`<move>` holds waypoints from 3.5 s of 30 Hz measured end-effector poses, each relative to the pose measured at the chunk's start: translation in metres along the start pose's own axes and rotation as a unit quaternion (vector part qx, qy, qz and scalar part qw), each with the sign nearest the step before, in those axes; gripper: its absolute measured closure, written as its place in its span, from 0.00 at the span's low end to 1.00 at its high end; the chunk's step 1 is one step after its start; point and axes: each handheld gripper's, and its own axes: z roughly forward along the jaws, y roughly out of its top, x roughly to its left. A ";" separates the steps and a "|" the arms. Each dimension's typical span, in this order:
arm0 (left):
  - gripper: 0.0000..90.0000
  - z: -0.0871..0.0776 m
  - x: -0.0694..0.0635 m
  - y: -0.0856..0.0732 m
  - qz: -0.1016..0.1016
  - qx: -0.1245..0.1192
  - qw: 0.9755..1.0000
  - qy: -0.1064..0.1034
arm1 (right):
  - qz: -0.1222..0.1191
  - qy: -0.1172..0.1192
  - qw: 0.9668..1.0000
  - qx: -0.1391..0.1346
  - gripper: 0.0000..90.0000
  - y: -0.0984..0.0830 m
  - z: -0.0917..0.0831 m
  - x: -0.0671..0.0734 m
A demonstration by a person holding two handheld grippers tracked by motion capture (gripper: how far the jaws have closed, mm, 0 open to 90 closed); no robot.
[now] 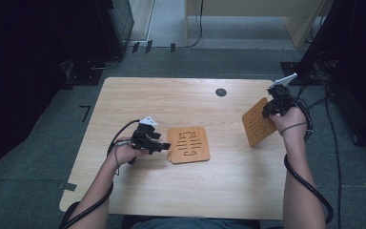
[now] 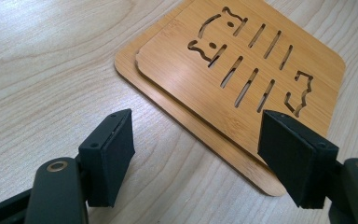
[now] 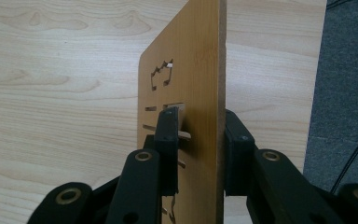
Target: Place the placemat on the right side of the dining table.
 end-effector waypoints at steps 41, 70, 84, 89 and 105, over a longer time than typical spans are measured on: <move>0.29 0.000 0.001 0.000 0.001 0.002 1.000 0.004 | 0.047 0.041 0.998 0.024 0.61 -0.006 0.037 -0.031; 0.29 0.001 0.001 0.000 0.003 0.003 1.000 0.004 | 0.047 0.055 0.997 -0.009 0.48 -0.009 0.060 -0.034; 0.29 0.002 0.000 0.000 0.004 0.002 1.000 0.003 | 0.050 0.070 0.996 -0.010 0.45 -0.011 0.071 -0.040; 0.29 0.002 0.000 0.000 0.005 0.004 1.000 0.004 | 0.046 0.068 0.997 -0.012 0.43 -0.012 0.073 -0.041; 0.29 0.004 0.000 -0.001 0.002 0.006 1.000 0.005 | 0.049 0.075 0.996 -0.004 0.40 -0.015 0.087 -0.047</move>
